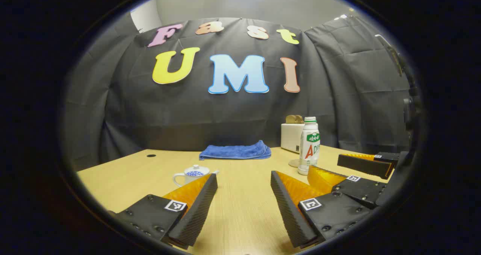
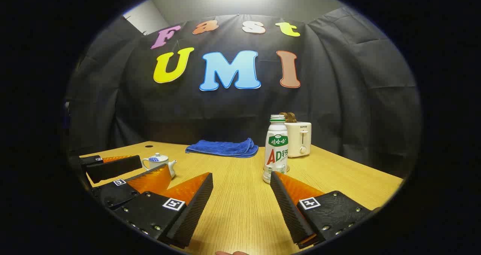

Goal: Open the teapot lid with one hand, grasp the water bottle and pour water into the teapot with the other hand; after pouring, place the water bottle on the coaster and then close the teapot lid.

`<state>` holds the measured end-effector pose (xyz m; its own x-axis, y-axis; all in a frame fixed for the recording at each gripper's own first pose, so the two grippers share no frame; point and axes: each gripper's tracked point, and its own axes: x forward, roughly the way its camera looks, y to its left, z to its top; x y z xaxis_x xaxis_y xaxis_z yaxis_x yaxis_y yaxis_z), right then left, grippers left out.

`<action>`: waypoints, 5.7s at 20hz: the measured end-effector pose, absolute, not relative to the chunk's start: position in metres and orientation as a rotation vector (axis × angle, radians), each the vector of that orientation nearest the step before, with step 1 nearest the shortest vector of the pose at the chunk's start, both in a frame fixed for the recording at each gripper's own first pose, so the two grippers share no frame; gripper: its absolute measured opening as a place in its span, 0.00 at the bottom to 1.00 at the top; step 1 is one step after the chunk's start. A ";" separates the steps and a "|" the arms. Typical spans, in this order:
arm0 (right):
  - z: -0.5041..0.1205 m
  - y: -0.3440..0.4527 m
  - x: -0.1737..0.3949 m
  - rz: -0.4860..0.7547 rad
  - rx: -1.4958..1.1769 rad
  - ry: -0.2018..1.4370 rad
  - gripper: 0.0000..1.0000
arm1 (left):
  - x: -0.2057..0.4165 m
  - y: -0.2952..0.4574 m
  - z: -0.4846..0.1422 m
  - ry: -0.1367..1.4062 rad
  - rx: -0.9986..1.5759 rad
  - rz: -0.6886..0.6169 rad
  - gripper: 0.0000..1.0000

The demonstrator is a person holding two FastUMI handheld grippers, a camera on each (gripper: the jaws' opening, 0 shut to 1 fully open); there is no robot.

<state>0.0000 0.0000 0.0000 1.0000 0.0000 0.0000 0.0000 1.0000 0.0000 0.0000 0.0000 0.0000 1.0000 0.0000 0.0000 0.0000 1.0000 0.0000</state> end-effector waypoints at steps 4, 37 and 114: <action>0.000 -0.008 0.000 -0.059 0.000 0.002 0.95 | -0.001 0.004 0.000 0.003 0.000 0.031 0.99; -0.007 -0.014 0.037 0.076 0.074 0.101 0.95 | 0.140 0.129 -0.012 0.121 -0.094 0.163 0.95; 0.012 0.021 0.142 -0.033 -0.706 0.112 0.73 | -0.068 0.087 0.044 -0.114 -0.023 -0.091 0.17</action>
